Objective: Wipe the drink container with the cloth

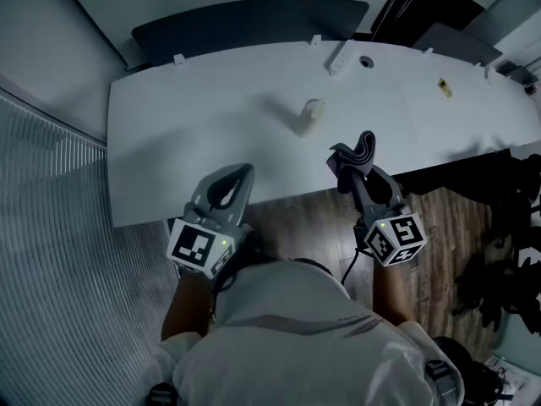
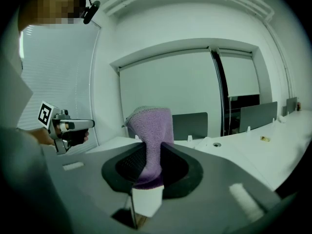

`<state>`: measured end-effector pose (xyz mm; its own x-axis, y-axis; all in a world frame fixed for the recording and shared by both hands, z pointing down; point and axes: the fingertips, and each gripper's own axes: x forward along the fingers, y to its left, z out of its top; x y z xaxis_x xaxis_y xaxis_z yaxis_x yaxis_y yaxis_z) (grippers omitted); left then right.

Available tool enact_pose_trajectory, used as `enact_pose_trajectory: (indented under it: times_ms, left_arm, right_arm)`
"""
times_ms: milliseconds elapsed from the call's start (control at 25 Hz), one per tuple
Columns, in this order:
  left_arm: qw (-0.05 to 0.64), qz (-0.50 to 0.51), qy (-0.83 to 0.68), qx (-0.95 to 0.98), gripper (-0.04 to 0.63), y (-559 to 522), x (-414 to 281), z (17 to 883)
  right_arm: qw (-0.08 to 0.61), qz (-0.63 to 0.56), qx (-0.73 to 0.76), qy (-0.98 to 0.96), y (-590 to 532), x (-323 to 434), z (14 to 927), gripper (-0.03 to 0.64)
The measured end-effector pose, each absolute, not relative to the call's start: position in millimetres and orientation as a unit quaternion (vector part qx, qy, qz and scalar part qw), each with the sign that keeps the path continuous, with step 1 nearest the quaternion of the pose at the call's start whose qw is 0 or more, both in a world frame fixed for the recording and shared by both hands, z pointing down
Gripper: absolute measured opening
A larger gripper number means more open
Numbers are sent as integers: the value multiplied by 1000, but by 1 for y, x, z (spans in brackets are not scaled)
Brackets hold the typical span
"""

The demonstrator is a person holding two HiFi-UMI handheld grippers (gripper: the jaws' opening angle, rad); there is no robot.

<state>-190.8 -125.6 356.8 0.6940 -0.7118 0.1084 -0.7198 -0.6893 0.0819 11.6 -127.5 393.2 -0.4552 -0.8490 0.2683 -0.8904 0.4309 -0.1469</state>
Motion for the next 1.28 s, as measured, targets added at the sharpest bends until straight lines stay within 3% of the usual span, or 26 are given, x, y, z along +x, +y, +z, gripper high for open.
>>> enact_pose_trajectory:
  times_ms: [320,720,1280]
  left_arm:
    - [57,43,-334,940,5,-184,-210,363]
    - [57,78,-287,953,5,-221,-154,373]
    - [78,225,-266,934,64,-295,-41,416]
  right_arm:
    - [90,145,539,-825,-163,-28,404,87]
    - [87,190,522,-827,-190,-1,439,87]
    - [175,236,263,-919,-213,-26,518,87]
